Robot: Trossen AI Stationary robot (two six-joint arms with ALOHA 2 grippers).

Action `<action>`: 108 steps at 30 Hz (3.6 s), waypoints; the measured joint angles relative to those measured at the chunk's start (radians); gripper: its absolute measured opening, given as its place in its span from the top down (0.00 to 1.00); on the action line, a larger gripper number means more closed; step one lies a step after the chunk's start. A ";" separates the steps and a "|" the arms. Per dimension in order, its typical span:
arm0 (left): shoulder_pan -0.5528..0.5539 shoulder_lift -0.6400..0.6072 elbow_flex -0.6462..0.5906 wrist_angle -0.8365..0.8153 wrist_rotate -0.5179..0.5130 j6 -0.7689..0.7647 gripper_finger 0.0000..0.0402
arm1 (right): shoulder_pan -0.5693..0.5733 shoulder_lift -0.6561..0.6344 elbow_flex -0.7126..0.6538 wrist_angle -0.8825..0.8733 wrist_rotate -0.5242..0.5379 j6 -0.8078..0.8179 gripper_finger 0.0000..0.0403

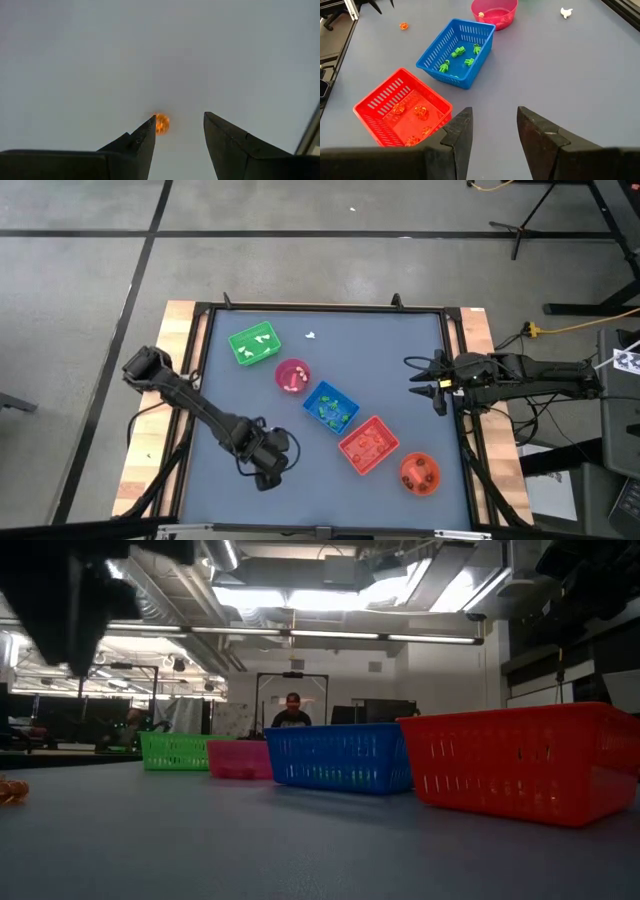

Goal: Sort Halloween decoration
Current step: Put the orange pumpkin toy into the orange bin

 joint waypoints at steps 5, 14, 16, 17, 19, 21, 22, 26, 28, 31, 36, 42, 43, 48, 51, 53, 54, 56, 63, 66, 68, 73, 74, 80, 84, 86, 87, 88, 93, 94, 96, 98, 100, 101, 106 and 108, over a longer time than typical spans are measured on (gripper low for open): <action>-0.029 0.000 -0.059 0.016 0.000 -0.088 0.63 | 0.000 0.000 0.000 0.000 0.000 0.001 0.62; -0.034 0.001 -0.142 0.087 0.000 -0.152 0.63 | 0.000 0.000 0.000 0.000 0.000 0.001 0.62; -0.035 0.001 -0.156 0.134 0.000 -0.152 0.63 | 0.000 0.000 0.000 0.000 0.000 0.001 0.62; -0.036 0.001 -0.162 0.151 0.000 -0.152 0.63 | 0.000 0.000 0.000 0.000 0.000 0.001 0.62; -0.039 0.001 -0.171 0.161 0.000 -0.152 0.63 | 0.000 0.000 0.000 0.000 0.000 0.001 0.62; -0.047 0.001 -0.180 0.160 0.000 -0.152 0.63 | 0.000 0.000 0.000 0.000 0.000 0.001 0.62; -0.051 0.001 -0.186 0.163 -0.001 -0.154 0.63 | 0.000 0.000 0.000 0.000 0.000 0.001 0.62; -0.072 0.001 -0.221 0.194 0.000 -0.200 0.63 | 0.000 0.000 0.000 0.001 0.000 0.001 0.62; -0.078 0.001 -0.234 0.202 0.000 -0.218 0.63 | 0.000 0.000 0.000 0.001 0.000 0.001 0.62; -0.083 0.001 -0.247 0.204 -0.002 -0.251 0.63 | 0.000 0.000 0.000 0.000 0.000 0.001 0.62; -0.083 0.001 -0.268 0.263 -0.004 -0.253 0.63 | 0.000 0.000 0.000 0.001 0.000 0.001 0.62; -0.083 0.001 -0.299 0.327 -0.005 -0.253 0.63 | 0.000 0.000 0.000 0.001 0.000 0.001 0.62; -0.083 0.001 -0.303 0.325 -0.004 -0.253 0.63 | 0.000 0.000 0.000 0.001 0.000 0.001 0.62; -0.083 0.001 -0.308 0.327 -0.054 -0.270 0.63 | 0.000 0.000 0.000 0.001 0.000 0.001 0.62; -0.082 0.001 -0.308 0.335 -0.065 -0.273 0.63 | 0.000 0.000 0.000 0.001 0.000 0.001 0.62; -0.083 0.001 -0.308 0.335 -0.065 -0.274 0.63 | 0.000 0.000 0.000 0.001 0.000 0.001 0.62; -0.084 0.001 -0.308 0.335 -0.065 -0.274 0.63 | 0.000 0.000 0.000 0.001 0.000 0.001 0.62; -0.089 0.001 -0.308 0.335 -0.064 -0.274 0.63 | 0.000 0.000 0.000 0.001 0.000 0.001 0.62; -0.105 0.001 -0.308 0.335 -0.065 -0.274 0.63 | 0.000 0.000 0.000 0.001 0.000 0.001 0.62; -0.111 0.001 -0.308 0.335 -0.080 -0.274 0.63 | 0.000 0.000 0.000 0.001 0.000 0.000 0.62; -0.111 0.001 -0.308 0.335 -0.081 -0.274 0.63 | 0.000 0.000 0.000 0.000 0.000 0.001 0.62; -0.111 0.001 -0.308 0.335 -0.081 -0.274 0.63 | 0.000 0.000 0.000 0.001 0.000 0.001 0.62; -0.111 0.001 -0.308 0.335 -0.081 -0.274 0.63 | 0.000 0.000 0.000 0.001 0.000 0.001 0.62; -0.111 0.031 -0.306 0.339 -0.082 -0.273 0.63 | 0.000 0.000 0.000 0.000 0.000 0.001 0.62; -0.111 0.058 -0.304 0.347 -0.082 -0.274 0.63 | 0.000 0.000 0.000 0.000 0.000 0.001 0.62; -0.111 0.059 -0.304 0.346 -0.081 -0.275 0.63 | 0.000 0.000 0.000 0.000 0.000 0.000 0.62; -0.111 0.059 -0.304 0.347 -0.079 -0.275 0.63 | 0.000 0.000 0.000 0.000 0.000 0.001 0.62; -0.111 0.056 -0.305 0.347 -0.078 -0.275 0.63 | 0.000 0.000 0.000 0.000 0.000 0.001 0.62; -0.110 0.053 -0.306 0.348 -0.076 -0.276 0.63 | 0.000 0.000 0.000 0.000 0.000 0.001 0.62; -0.110 0.054 -0.306 0.348 -0.075 -0.276 0.64 | 0.000 0.000 0.000 0.000 0.000 0.001 0.62; -0.110 0.054 -0.306 0.347 -0.076 -0.276 0.66 | 0.000 0.000 0.000 0.000 0.000 0.001 0.62; -0.110 0.054 -0.306 0.347 -0.077 -0.276 0.68 | 0.000 0.000 0.000 0.000 0.000 0.001 0.62; -0.110 0.054 -0.306 0.347 -0.077 -0.277 0.70 | 0.000 0.000 0.000 0.000 0.000 0.001 0.62; -0.110 0.055 -0.306 0.347 -0.077 -0.277 0.71 | 0.000 0.000 0.000 0.000 0.000 0.001 0.62; -0.110 0.050 -0.307 0.347 -0.077 -0.277 0.75 | 0.000 0.000 0.000 0.000 0.000 0.000 0.62; -0.108 0.048 -0.307 0.348 -0.077 -0.277 0.77 | 0.000 0.000 0.000 0.000 0.000 0.001 0.62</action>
